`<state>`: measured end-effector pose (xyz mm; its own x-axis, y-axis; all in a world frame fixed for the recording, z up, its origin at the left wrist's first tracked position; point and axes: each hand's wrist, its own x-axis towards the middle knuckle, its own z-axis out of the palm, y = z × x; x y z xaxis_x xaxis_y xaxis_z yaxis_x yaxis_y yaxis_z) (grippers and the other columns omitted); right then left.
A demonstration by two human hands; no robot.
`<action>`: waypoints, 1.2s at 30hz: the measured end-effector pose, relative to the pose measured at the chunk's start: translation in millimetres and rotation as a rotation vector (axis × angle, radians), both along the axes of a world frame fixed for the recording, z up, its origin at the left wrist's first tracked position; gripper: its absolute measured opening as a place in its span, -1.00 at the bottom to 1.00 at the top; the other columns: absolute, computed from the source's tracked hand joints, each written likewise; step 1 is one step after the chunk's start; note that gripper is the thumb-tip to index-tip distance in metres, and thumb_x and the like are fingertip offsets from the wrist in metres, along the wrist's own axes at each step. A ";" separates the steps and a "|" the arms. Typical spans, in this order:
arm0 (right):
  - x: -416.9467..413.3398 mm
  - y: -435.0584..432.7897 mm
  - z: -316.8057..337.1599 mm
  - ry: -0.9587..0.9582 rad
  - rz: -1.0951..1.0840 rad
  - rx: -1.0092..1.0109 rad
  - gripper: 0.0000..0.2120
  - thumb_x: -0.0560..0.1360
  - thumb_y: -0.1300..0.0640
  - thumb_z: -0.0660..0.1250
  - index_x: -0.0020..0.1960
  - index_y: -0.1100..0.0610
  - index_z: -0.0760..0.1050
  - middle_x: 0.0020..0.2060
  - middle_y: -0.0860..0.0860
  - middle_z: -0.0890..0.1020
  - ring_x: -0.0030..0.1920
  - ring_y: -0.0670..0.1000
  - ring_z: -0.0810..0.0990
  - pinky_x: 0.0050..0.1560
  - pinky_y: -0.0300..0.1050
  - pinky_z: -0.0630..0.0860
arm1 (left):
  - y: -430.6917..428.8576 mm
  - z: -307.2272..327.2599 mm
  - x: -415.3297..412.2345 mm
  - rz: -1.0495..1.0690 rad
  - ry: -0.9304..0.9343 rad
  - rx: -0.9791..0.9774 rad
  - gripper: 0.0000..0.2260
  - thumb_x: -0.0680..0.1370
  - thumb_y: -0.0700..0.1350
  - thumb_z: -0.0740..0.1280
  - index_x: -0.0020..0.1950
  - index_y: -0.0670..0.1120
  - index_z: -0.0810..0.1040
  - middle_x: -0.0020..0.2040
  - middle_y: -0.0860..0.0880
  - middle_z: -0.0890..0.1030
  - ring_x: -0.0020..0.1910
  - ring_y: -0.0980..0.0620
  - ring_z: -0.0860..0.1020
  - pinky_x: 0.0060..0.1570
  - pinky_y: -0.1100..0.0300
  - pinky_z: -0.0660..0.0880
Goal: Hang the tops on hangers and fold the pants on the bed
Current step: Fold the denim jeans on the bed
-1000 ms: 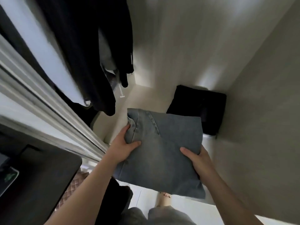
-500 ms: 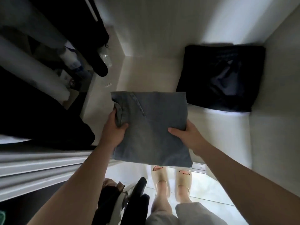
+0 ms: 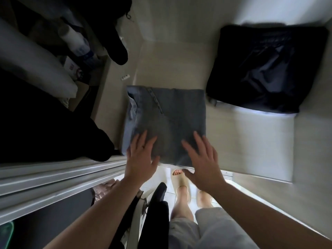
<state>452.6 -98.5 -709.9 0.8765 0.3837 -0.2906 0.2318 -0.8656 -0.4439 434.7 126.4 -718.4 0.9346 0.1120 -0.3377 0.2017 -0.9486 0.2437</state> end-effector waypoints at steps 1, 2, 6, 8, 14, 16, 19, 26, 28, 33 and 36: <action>-5.9 1.5 -3.4 0.035 0.069 -0.041 -0.19 0.36 -0.10 0.56 0.53 -0.06 0.32 0.61 0.14 0.10 0.57 0.31 0.11 0.45 0.34 0.26 | -0.4 -4.1 -10.3 -0.017 0.032 0.021 -0.37 0.51 0.10 0.39 0.55 0.10 0.27 0.63 -0.01 0.10 0.60 -0.13 0.03 0.46 -0.23 0.18; -9.7 2.9 -6.7 0.080 0.110 -0.077 -0.23 0.40 -0.11 0.52 0.53 -0.10 0.30 0.62 0.11 0.05 0.58 0.28 0.07 0.48 0.31 0.22 | -0.4 -8.3 -19.2 -0.027 0.060 0.045 -0.33 0.50 0.12 0.41 0.57 0.11 0.25 0.63 -0.01 0.10 0.59 -0.13 0.04 0.47 -0.23 0.16; -4.3 7.1 -13.4 0.068 0.085 -0.102 -0.31 0.35 0.04 0.60 0.43 -0.10 0.46 0.52 0.15 0.34 0.46 0.31 0.36 0.36 0.27 0.41 | -0.9 -17.4 -30.2 -0.031 0.066 0.066 -0.33 0.50 -0.02 0.47 0.57 0.10 0.29 0.60 -0.05 0.20 0.57 -0.17 0.17 0.42 -0.35 0.23; 4.2 7.7 -16.7 0.031 0.075 -0.095 -0.36 0.36 0.06 0.59 0.40 -0.10 0.50 0.47 0.15 0.41 0.42 0.31 0.41 0.33 0.26 0.47 | -1.8 -20.0 -24.1 -0.004 0.026 0.052 -0.41 0.51 -0.09 0.47 0.52 0.07 0.39 0.57 -0.07 0.29 0.54 -0.20 0.23 0.37 -0.40 0.28; 42.4 9.0 -26.0 -0.003 0.078 -0.057 -0.42 0.51 0.08 0.42 0.50 -0.14 0.37 0.55 0.12 0.27 0.51 0.29 0.27 0.46 0.19 0.33 | -0.4 -27.5 16.2 0.025 -0.039 0.038 -0.46 0.56 -0.15 0.38 0.52 0.10 0.38 0.58 -0.05 0.27 0.57 -0.16 0.18 0.38 -0.45 0.20; 64.1 11.9 -29.9 -0.019 0.082 -0.062 -0.41 0.54 0.09 0.35 0.53 -0.17 0.30 0.58 0.10 0.18 0.54 0.27 0.19 0.51 0.15 0.24 | 1.2 -28.0 38.3 0.029 -0.052 0.032 -0.46 0.56 -0.17 0.35 0.52 0.11 0.37 0.59 -0.04 0.25 0.57 -0.14 0.16 0.38 -0.45 0.19; 101.8 16.4 -35.6 -0.043 0.079 -0.084 -0.39 0.58 0.05 0.26 0.57 -0.22 0.16 0.62 0.04 0.04 0.57 0.20 0.07 0.54 0.09 0.12 | 4.5 -28.6 78.7 0.033 -0.071 0.022 -0.48 0.59 -0.17 0.31 0.53 0.12 0.34 0.60 -0.03 0.20 0.59 -0.11 0.11 0.40 -0.42 0.16; 184.7 22.7 -41.7 -0.043 0.002 -0.083 -0.36 0.59 0.05 0.29 0.58 -0.23 0.12 0.63 0.02 -0.03 0.59 0.18 0.00 0.50 0.11 0.22 | 6.4 -32.2 174.9 0.028 -0.110 -0.008 -0.48 0.56 -0.16 0.34 0.50 0.14 0.36 0.61 0.03 0.17 0.59 -0.02 0.08 0.43 -0.35 0.12; 200.3 22.6 -41.6 -0.036 -0.032 -0.089 -0.37 0.60 0.04 0.28 0.57 -0.25 0.11 0.62 -0.02 -0.05 0.60 0.15 -0.03 0.39 0.13 0.36 | 7.1 -33.8 194.5 0.017 -0.121 -0.012 -0.48 0.57 -0.15 0.33 0.50 0.16 0.36 0.60 0.05 0.18 0.59 -0.01 0.07 0.44 -0.36 0.10; 217.8 22.8 -42.8 0.018 -0.066 -0.099 -0.36 0.61 0.05 0.26 0.57 -0.29 0.05 0.62 -0.08 -0.10 0.60 0.10 -0.08 0.26 0.16 0.52 | 5.2 -34.9 213.5 0.016 -0.093 -0.028 -0.48 0.58 -0.14 0.31 0.51 0.19 0.32 0.61 0.07 0.13 0.60 0.02 0.02 0.45 -0.41 0.03; 214.9 21.2 -42.3 0.025 -0.063 -0.110 -0.33 0.61 0.05 0.25 0.57 -0.31 0.00 0.62 -0.09 -0.14 0.61 0.10 -0.09 0.28 0.16 0.50 | 3.3 -32.8 206.0 -0.001 -0.088 0.000 -0.46 0.59 -0.11 0.30 0.54 0.18 0.27 0.62 0.05 0.09 0.60 0.01 0.00 0.47 -0.36 0.05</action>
<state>667.5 -77.3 -752.1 0.8896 0.2931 -0.3502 0.1656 -0.9217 -0.3508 640.7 129.7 -751.3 0.9608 0.1111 -0.2542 0.1787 -0.9487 0.2607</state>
